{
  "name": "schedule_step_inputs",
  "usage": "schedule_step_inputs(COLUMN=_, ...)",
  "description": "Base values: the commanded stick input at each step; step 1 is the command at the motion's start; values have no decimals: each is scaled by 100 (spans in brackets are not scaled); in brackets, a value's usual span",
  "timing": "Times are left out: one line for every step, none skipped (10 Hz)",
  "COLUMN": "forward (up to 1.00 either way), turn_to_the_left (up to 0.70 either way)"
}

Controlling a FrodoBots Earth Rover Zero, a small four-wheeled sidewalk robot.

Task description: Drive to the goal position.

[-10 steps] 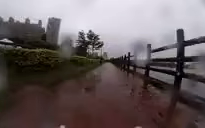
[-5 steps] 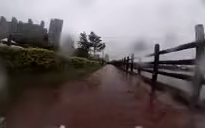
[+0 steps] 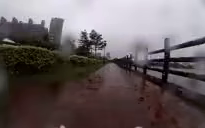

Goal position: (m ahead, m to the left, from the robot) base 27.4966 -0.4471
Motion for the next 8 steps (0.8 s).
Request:
schedule_step_inputs(forward=100, turn_to_the_left=0)
schedule_step_inputs(forward=100, turn_to_the_left=0)
schedule_step_inputs(forward=100, turn_to_the_left=0)
schedule_step_inputs(forward=100, turn_to_the_left=0)
schedule_step_inputs(forward=100, turn_to_the_left=0)
schedule_step_inputs(forward=100, turn_to_the_left=0)
schedule_step_inputs(forward=100, turn_to_the_left=0)
schedule_step_inputs(forward=100, turn_to_the_left=0)
